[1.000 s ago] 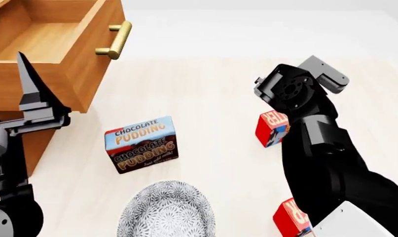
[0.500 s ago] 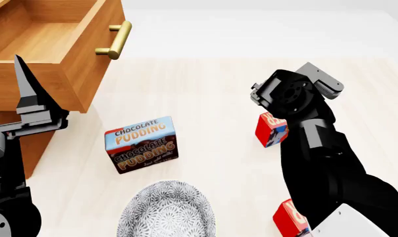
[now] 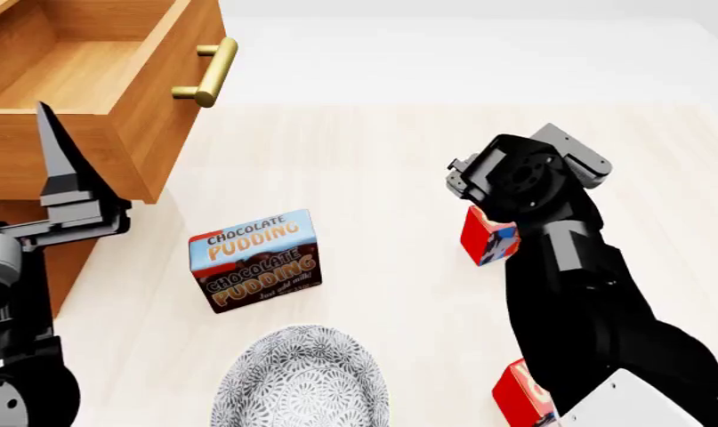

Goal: Put the butter at the front in the top drawer of the cabinet and close it.

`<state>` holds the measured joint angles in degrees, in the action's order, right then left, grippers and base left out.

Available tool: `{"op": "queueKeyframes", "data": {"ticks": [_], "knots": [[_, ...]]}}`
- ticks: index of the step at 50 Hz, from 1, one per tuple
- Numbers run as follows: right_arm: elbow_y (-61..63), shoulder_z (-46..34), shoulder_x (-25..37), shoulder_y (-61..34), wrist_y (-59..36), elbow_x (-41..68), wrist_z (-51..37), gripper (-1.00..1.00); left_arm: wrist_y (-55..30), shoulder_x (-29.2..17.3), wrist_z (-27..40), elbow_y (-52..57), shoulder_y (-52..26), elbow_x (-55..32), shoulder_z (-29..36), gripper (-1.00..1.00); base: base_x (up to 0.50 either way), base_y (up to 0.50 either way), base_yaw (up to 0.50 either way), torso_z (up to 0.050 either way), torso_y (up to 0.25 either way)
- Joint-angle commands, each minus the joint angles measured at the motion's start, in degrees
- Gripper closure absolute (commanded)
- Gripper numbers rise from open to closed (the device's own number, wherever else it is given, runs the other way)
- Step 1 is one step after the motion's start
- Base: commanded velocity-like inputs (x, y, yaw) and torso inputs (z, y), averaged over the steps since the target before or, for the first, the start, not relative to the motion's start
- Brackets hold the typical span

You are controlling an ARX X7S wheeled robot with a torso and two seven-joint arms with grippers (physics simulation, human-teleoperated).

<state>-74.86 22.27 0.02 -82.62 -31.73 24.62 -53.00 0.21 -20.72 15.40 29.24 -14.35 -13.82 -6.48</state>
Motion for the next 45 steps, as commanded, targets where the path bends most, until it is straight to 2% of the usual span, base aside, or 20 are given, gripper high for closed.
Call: {"op": "queueKeyframes", "data": {"ticks": [1, 22, 41, 42, 45], "knots": [[-0.13, 2.24, 0.00, 0.76, -0.58, -1.53, 0.46, -1.00, 0.52, -0.03, 0.01, -0.96, -0.07, 0.29, 0.41, -1.00, 0.00, 0.00, 0.00, 0.000, 0.000], [-0.13, 4.51, 0.00, 1.76, -2.50, -2.20, 2.22, -1.00, 1.51, -0.06, 0.14, -3.12, -0.39, 0.60, 0.74, -1.00, 0.00, 0.00, 0.00, 0.000, 0.000], [-0.13, 18.01, 0.00, 2.44, -5.19, -8.32, 5.20, -1.00, 1.53, -0.27, 0.84, -3.78, -0.37, 1.10, 0.72, -1.00, 0.00, 0.00, 0.00, 0.000, 0.000], [-0.13, 18.61, 0.00, 2.42, -4.94, -8.71, 5.25, 1.00, 1.50, -0.29, 0.89, -3.74, -0.38, 1.17, 0.74, -1.00, 0.00, 0.00, 0.00, 0.000, 0.000], [-0.13, 19.69, 0.00, 2.41, -4.76, -9.90, 5.66, 1.00, 1.38, -0.38, 0.95, -3.49, -0.33, 1.14, 0.76, -1.00, 0.00, 0.00, 0.00, 0.000, 0.000]]}}
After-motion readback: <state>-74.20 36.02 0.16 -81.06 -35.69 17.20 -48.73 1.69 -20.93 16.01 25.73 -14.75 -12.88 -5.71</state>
